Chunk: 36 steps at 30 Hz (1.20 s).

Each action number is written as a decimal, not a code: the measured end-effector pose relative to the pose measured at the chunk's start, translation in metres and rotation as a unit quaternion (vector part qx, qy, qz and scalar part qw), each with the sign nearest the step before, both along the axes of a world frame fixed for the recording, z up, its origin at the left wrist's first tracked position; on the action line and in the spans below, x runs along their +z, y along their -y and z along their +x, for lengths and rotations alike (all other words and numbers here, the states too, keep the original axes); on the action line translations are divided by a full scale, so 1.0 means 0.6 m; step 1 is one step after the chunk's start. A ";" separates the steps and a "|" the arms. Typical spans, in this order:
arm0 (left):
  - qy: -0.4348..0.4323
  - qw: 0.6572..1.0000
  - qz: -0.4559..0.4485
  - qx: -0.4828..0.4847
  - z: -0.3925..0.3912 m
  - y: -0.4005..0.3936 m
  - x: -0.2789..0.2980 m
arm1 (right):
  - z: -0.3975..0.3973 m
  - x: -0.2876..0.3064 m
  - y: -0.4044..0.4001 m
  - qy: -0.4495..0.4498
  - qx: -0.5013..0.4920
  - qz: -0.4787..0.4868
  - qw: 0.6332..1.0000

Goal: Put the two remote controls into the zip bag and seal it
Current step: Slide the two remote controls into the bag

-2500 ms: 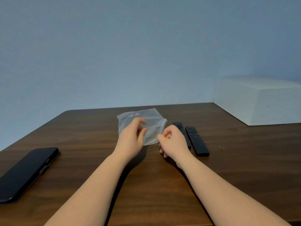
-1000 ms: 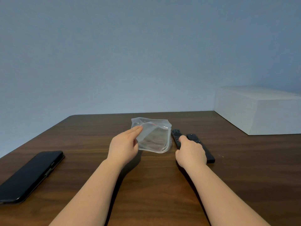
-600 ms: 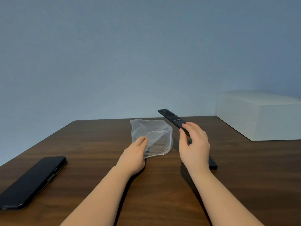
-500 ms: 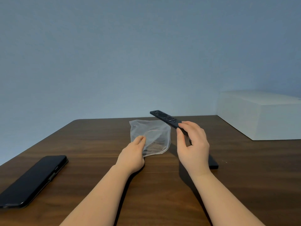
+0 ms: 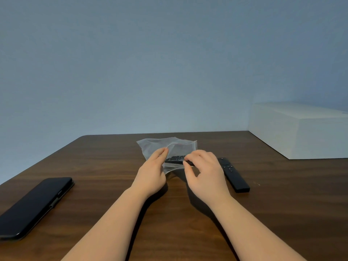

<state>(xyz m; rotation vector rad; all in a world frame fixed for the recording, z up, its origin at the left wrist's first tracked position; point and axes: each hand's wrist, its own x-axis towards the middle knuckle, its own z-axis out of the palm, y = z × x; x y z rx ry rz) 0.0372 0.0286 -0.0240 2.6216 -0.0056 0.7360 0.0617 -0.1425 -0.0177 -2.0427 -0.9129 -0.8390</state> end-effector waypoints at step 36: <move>-0.028 0.995 0.022 -0.094 0.011 -0.004 -0.011 | 0.064 -0.009 -0.089 -0.221 -0.117 -0.325 0.912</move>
